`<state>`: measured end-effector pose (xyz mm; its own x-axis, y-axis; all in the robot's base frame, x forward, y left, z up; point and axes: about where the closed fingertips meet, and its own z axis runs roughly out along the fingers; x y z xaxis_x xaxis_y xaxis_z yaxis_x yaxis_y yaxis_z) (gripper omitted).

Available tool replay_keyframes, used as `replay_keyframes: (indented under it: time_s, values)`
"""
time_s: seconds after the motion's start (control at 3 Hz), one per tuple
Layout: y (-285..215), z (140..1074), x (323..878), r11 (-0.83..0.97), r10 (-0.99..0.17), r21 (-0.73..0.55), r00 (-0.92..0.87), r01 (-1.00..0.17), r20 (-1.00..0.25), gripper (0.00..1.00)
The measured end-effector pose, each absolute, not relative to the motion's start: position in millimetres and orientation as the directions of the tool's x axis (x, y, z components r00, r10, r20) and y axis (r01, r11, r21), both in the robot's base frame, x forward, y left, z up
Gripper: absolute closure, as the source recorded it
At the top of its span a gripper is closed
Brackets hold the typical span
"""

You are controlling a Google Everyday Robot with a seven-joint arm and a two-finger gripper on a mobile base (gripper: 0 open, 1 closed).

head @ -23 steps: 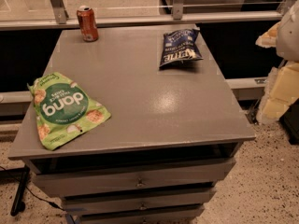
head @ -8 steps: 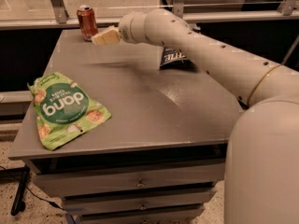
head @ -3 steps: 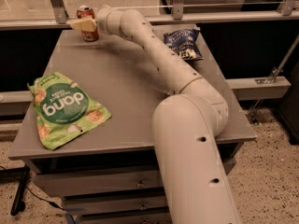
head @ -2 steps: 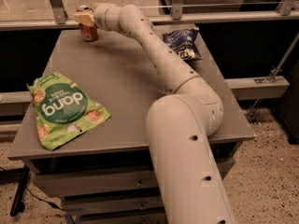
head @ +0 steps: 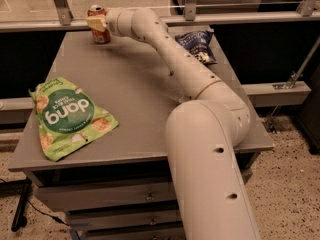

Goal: Knock coke can over

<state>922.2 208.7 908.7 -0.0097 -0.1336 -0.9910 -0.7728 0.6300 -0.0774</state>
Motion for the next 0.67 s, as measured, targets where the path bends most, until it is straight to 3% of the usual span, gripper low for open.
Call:
replay_keyframes:
  time_s: [0.33,0.67]
  values:
    - [189,922,902,0.63,-0.176,-0.108,-0.006,-0.769,-0.984,1.0]
    - [158,949,877,0.625,-0.239,-0.164,0.013,-0.763,-0.971,1.0]
